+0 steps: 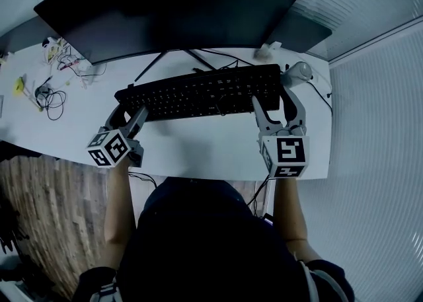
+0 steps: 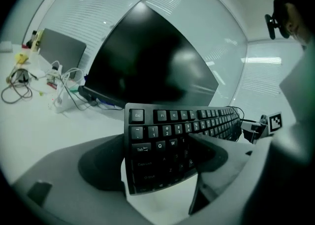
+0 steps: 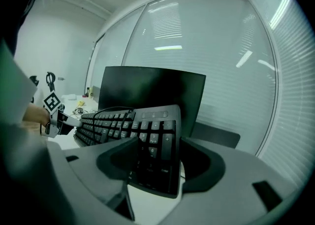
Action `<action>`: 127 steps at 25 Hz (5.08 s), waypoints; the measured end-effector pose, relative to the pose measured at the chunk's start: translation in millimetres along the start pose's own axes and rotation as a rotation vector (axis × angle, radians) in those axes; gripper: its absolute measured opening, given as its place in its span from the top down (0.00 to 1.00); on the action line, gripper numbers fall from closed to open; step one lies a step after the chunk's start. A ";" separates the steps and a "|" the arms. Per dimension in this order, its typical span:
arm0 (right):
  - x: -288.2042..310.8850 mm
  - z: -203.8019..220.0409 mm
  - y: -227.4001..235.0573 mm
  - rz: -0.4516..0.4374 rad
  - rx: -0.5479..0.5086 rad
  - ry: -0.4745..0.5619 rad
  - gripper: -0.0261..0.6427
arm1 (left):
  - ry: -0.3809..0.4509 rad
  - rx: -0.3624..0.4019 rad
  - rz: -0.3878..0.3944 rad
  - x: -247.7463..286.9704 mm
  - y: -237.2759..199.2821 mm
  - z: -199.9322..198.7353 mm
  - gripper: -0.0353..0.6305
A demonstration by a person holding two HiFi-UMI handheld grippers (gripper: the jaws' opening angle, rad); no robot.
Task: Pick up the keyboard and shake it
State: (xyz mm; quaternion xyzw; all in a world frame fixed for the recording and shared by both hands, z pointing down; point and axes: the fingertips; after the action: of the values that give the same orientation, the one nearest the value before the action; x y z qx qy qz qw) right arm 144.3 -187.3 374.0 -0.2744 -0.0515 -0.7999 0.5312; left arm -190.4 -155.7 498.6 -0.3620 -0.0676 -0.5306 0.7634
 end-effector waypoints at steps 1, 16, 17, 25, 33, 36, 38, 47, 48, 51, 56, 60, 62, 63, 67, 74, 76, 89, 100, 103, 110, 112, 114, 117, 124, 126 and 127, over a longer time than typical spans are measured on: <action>2.5 4.9 2.1 -0.014 0.032 -0.002 0.54 | -0.001 0.027 -0.017 -4.8 2.6 -6.6 0.32; 61.1 90.6 -13.4 -0.316 0.508 -0.065 0.54 | -0.027 0.349 -0.240 -61.7 47.1 -70.1 0.32; 64.8 95.8 -17.1 -0.337 0.536 -0.065 0.54 | -0.022 0.374 -0.250 -64.3 51.0 -74.2 0.32; 88.7 135.4 -50.3 -0.482 0.742 -0.078 0.54 | 0.000 0.560 -0.310 -75.6 83.9 -100.4 0.32; 95.1 153.0 -65.7 -0.533 0.815 -0.103 0.54 | -0.009 0.590 -0.311 -75.2 92.0 -102.7 0.32; 90.9 150.8 -58.2 -0.497 0.777 -0.119 0.54 | -0.013 0.530 -0.285 -69.8 80.6 -95.4 0.32; 86.8 150.6 -48.5 -0.458 0.737 -0.138 0.54 | -0.012 0.472 -0.254 -62.9 71.4 -86.8 0.32; 68.5 151.9 -12.4 -0.269 0.524 -0.266 0.54 | -0.044 0.191 -0.091 -14.8 22.1 -26.9 0.32; 69.0 153.9 -11.9 -0.255 0.507 -0.285 0.54 | -0.056 0.168 -0.082 -8.8 15.3 -19.0 0.32; 74.3 165.3 -11.0 -0.228 0.462 -0.342 0.54 | -0.088 0.076 -0.055 9.3 -2.7 7.7 0.32; 93.7 189.9 -14.6 -0.218 0.411 -0.424 0.54 | -0.192 0.003 -0.059 35.1 -29.2 52.3 0.32; 112.9 202.8 -22.7 -0.240 0.398 -0.474 0.54 | -0.245 -0.034 -0.070 44.8 -46.7 69.9 0.32; 124.7 202.8 -25.2 -0.249 0.400 -0.479 0.54 | -0.248 -0.030 -0.080 50.1 -54.4 66.5 0.32; 131.0 201.7 -26.0 -0.252 0.401 -0.480 0.54 | -0.249 -0.022 -0.085 53.2 -58.2 63.4 0.32; 157.1 195.1 -26.7 -0.266 0.411 -0.479 0.54 | -0.256 -0.004 -0.103 66.5 -72.6 51.7 0.32; 192.4 193.1 -26.7 -0.297 0.449 -0.504 0.54 | -0.275 -0.031 -0.121 89.4 -93.8 43.7 0.32; 195.6 196.6 -26.0 -0.300 0.469 -0.514 0.54 | -0.294 -0.016 -0.132 93.2 -94.7 45.4 0.32; 153.8 148.7 -27.3 -0.181 0.400 -0.391 0.54 | -0.202 0.080 -0.207 61.4 -69.2 18.5 0.33; 58.6 3.5 -61.6 -0.158 0.332 0.026 0.92 | 0.103 0.316 -0.156 -24.2 58.8 -70.6 0.91; 24.4 -45.9 -67.0 -0.119 0.267 0.143 0.92 | 0.195 0.383 -0.151 -55.5 93.0 -105.3 0.91; -51.6 -133.9 -63.2 -0.054 0.199 0.396 0.92 | 0.367 0.473 -0.109 -104.4 156.1 -157.4 0.91; -68.7 -146.6 -64.9 -0.035 0.189 0.437 0.92 | 0.401 0.495 -0.108 -120.8 167.8 -164.3 0.91; -79.6 -154.1 -66.9 -0.016 0.176 0.464 0.92 | 0.436 0.516 -0.105 -135.2 176.1 -170.8 0.91; -87.1 -155.7 -70.8 -0.008 0.183 0.484 0.92 | 0.469 0.537 -0.100 -149.4 183.2 -174.8 0.91; -103.2 -150.0 -78.3 0.036 0.146 0.510 0.92 | 0.476 0.548 -0.075 -154.4 185.8 -164.6 0.91; -105.7 -150.5 -82.4 0.033 0.150 0.504 0.92 | 0.474 0.549 -0.067 -158.1 185.5 -164.6 0.91; -106.2 -150.9 -83.8 0.031 0.152 0.500 0.92 | 0.474 0.548 -0.063 -159.5 185.8 -165.0 0.91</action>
State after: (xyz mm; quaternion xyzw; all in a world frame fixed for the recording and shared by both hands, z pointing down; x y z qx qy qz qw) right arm 43.0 -120.4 211.7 -0.0280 0.0257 -0.8285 0.5588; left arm -145.4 -104.8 211.3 -0.0087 -0.0397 -0.5852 0.8099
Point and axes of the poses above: the fingertips, and each gripper's own axes: x forward along the fingers, y to its right, z out of its underside, and after that the axes turned 9 degrees about -y, right-handed
